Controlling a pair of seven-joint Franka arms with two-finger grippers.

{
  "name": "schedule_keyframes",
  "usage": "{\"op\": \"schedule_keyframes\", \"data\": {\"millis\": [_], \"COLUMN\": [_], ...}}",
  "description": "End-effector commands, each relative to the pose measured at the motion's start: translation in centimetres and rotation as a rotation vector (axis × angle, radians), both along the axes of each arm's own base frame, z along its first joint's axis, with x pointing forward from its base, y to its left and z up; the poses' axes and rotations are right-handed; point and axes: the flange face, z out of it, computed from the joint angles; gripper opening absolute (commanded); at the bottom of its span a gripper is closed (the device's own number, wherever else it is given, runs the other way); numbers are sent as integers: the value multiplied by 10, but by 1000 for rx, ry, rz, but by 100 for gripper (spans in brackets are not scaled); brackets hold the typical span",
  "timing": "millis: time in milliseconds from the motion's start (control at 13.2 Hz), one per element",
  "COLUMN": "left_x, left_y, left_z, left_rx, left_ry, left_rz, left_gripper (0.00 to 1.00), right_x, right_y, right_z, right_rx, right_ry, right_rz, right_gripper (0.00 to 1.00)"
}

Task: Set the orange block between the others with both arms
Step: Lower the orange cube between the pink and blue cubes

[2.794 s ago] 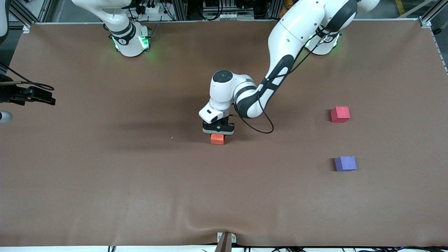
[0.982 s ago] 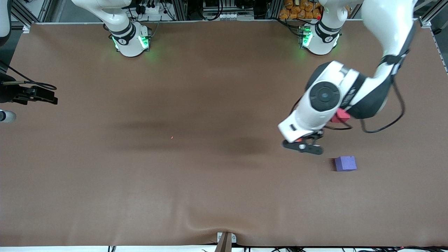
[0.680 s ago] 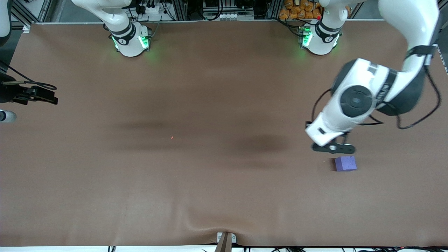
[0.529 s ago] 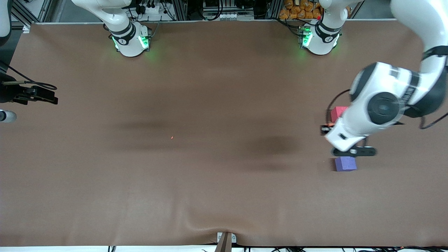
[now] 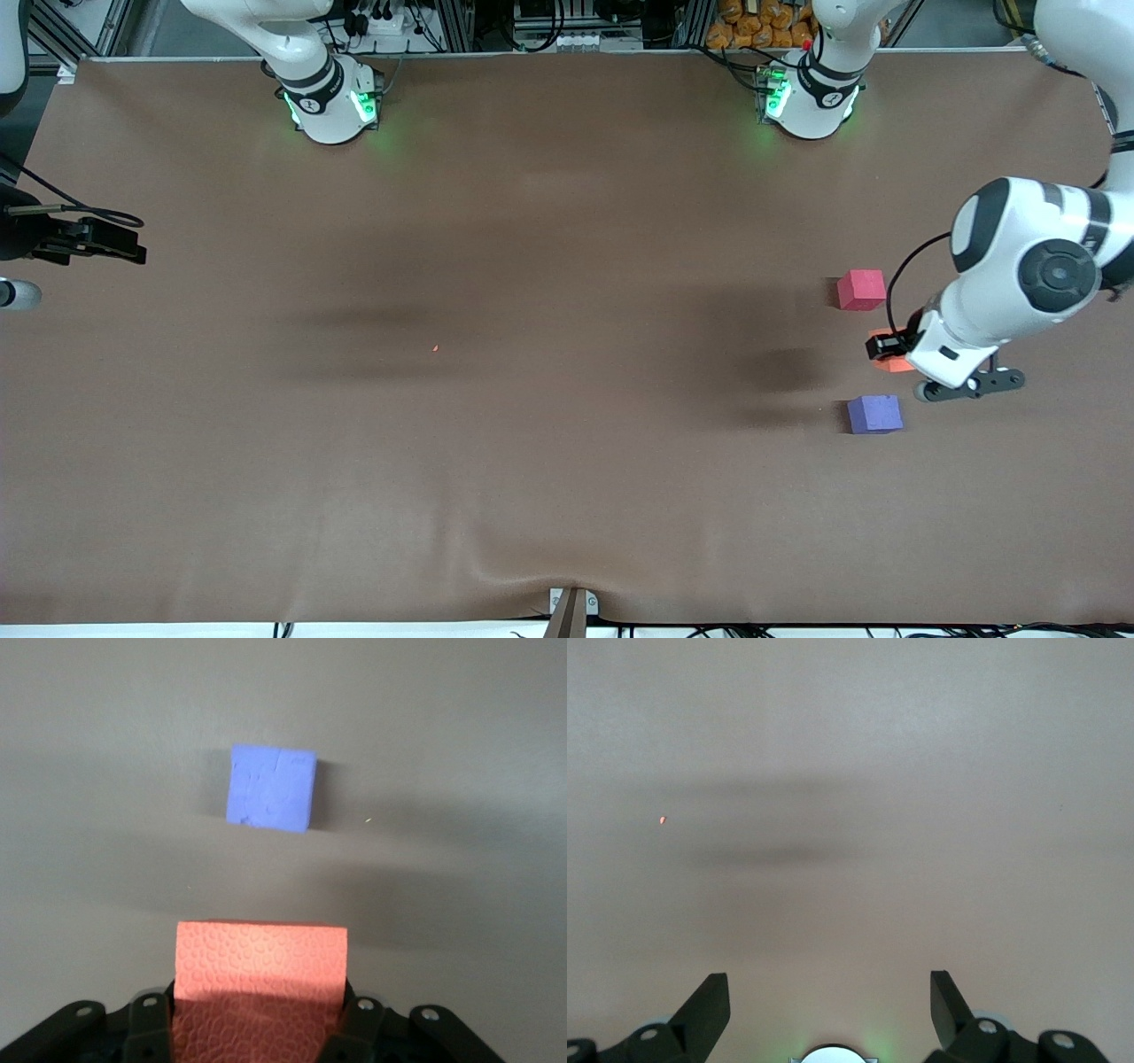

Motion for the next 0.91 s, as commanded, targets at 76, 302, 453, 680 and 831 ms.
{"op": "schedule_keyframes", "data": {"millis": [76, 302, 453, 680, 831], "left_x": [-25, -30, -30, -27, -25], "left_y": [40, 51, 50, 48, 50], "left_z": [-31, -51, -56, -80, -96], "left_rx": [-20, -53, -62, -81, -91], "left_ry": [-37, -46, -40, -50, -72], "left_rz": [-1, -54, -54, -88, -102], "left_gripper": [0, 0, 0, 0, 0], "right_x": [-7, -7, -7, -7, -7], "right_y": [0, 0, 1, 1, 1], "right_z": [7, 7, 6, 6, 6], "right_rx": [6, 6, 6, 5, 5], "right_ry": [-6, -6, -3, -3, -3], "right_rz": [4, 4, 5, 4, 4], "right_gripper": [100, 100, 100, 100, 100]}}
